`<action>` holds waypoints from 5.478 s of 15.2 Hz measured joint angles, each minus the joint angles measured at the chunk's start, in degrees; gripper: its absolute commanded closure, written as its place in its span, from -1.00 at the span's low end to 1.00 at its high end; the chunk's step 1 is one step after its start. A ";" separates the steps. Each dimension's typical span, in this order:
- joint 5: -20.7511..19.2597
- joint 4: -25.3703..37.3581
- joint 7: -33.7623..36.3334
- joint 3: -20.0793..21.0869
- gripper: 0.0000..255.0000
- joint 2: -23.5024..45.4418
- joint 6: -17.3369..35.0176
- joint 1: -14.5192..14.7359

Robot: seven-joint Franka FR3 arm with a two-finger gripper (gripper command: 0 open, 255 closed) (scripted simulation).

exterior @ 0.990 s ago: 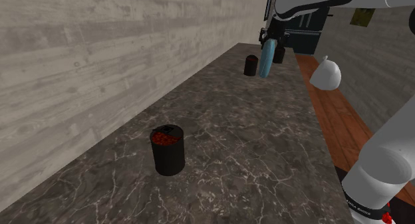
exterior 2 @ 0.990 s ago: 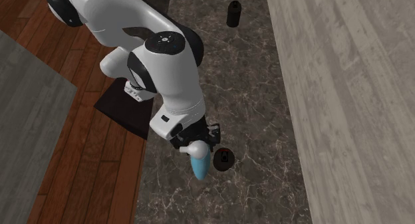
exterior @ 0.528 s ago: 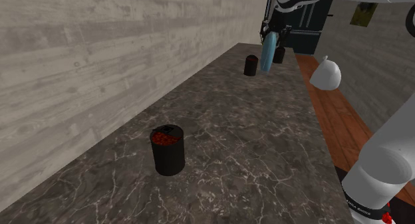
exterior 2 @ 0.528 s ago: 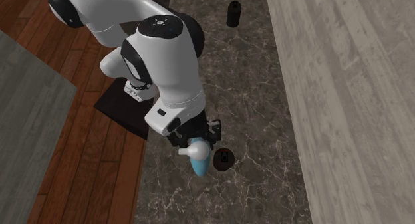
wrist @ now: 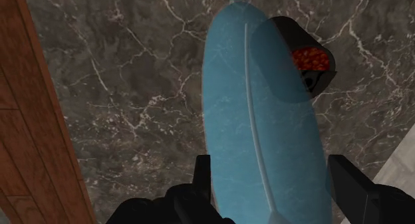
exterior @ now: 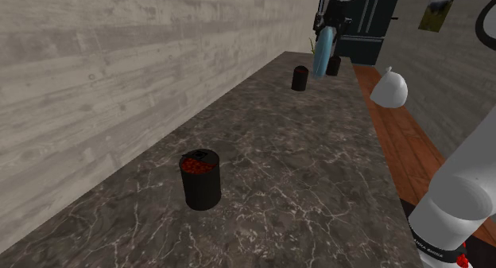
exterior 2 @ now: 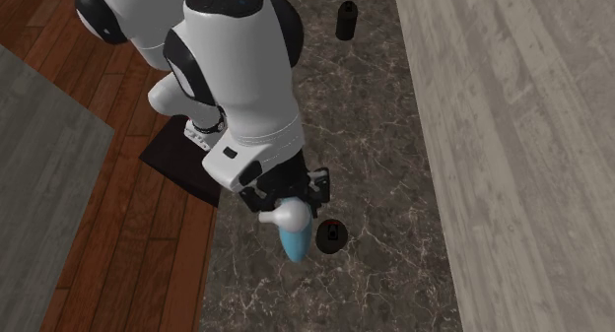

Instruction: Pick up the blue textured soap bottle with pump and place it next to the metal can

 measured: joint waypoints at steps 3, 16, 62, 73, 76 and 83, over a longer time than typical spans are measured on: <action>0.28 4.05 -0.41 0.00 1.00 1.26 -2.79 0.02; 1.92 24.61 -2.77 -0.43 1.00 8.80 -15.67 -0.52; -5.60 11.08 50.74 41.68 1.00 -14.33 -38.83 16.89; -29.24 37.14 77.18 68.32 1.00 12.89 -57.13 33.81; -31.93 38.43 79.96 68.68 1.00 15.20 -58.42 37.15; -16.36 21.23 77.91 67.15 1.00 3.03 -45.95 22.87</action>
